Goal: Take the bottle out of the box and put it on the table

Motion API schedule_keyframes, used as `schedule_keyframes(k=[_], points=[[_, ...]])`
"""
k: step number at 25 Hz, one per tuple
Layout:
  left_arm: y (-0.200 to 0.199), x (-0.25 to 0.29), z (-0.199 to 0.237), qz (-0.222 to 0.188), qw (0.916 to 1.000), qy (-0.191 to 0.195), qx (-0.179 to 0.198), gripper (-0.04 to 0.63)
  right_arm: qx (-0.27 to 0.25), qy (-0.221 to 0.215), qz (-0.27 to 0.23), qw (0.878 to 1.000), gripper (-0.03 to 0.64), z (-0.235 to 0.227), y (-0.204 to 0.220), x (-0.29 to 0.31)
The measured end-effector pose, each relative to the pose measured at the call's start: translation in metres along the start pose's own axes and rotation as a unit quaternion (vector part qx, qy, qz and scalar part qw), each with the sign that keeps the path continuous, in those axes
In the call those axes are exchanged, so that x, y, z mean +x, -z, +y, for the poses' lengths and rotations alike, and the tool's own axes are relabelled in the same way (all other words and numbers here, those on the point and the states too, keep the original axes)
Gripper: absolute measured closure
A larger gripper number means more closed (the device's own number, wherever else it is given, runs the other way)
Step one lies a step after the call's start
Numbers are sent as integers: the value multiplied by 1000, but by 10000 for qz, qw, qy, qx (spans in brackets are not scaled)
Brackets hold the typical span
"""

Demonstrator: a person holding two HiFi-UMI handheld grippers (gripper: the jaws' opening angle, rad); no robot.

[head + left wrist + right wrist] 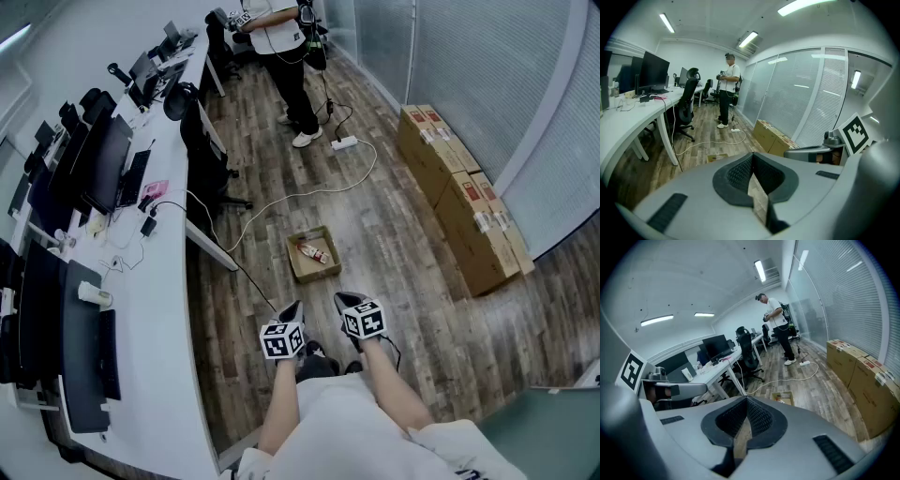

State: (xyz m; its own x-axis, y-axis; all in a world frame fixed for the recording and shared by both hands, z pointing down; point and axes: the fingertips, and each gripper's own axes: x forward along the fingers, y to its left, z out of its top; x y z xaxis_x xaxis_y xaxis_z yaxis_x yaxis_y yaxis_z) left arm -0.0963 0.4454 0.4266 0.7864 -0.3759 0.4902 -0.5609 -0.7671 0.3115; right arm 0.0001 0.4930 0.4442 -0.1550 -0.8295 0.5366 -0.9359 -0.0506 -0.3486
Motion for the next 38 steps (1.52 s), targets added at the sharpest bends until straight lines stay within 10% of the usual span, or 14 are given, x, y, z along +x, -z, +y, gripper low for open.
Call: schedule_keyframes(k=[25,38], points=[[9,-3,5,47,9998,-180,61,581,127,82,-30,9999,578,-13,1,1],[-48,86,67,118,9998,7,-162,580,111,-186,140,9997,578,-48,-63,89]])
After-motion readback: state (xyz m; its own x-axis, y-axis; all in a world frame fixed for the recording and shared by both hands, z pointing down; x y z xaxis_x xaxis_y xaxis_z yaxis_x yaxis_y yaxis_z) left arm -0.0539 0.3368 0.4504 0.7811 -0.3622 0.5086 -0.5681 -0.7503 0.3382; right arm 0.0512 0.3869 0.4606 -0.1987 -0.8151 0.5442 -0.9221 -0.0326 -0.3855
